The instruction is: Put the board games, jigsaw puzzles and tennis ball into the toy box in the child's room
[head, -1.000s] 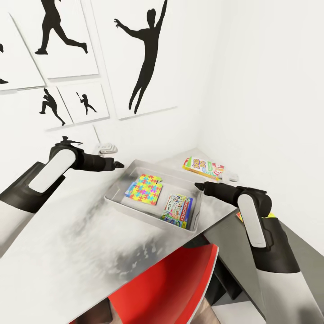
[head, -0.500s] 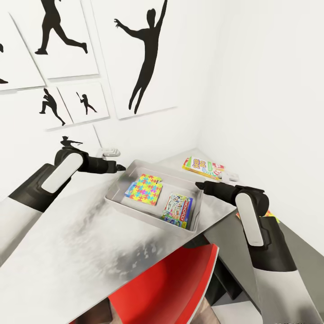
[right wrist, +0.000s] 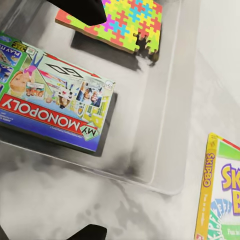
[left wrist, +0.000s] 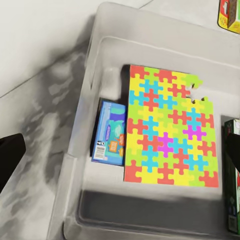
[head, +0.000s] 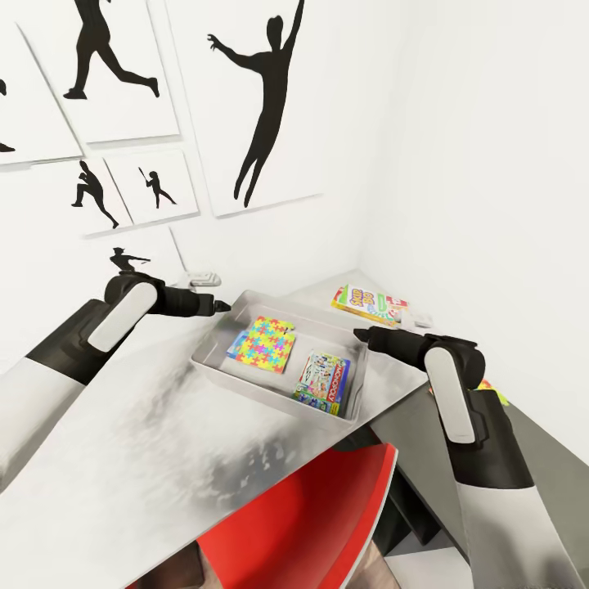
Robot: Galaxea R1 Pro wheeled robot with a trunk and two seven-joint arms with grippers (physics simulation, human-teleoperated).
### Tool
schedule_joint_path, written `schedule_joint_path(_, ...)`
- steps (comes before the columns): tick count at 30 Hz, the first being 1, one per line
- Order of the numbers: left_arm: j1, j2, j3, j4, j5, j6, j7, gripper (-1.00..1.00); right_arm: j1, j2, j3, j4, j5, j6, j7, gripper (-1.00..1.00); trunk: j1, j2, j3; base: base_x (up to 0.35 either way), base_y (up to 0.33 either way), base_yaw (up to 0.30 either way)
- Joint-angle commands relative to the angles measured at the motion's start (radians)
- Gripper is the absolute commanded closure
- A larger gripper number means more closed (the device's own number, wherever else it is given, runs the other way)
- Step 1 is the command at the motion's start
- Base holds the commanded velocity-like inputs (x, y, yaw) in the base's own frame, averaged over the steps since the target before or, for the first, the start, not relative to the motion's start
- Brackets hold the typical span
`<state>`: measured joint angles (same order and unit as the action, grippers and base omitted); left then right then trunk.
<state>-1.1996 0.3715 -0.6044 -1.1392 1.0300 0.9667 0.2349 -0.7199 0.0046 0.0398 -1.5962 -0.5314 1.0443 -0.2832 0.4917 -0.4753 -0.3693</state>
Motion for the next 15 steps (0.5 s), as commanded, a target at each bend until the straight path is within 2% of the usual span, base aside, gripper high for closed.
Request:
schedule_joint_path(1,-0.001,0.001,-0.003,0.003,0.006,-0.001,0.006,-1.00,-0.002,0.001,0.000,0.001,-0.010,0.003,-0.011,-1.00,0.000,-0.002,-0.002,0.000,0.000,0.000)
schedule_joint_path(15,0.000,-0.001,-0.002,0.040,-0.008,-0.016,-0.011,-1.00,-0.004,0.015,0.001,0.026,-0.007,0.003,-0.024,-1.00,0.000,-0.002,-0.002,0.000,0.000,0.000)
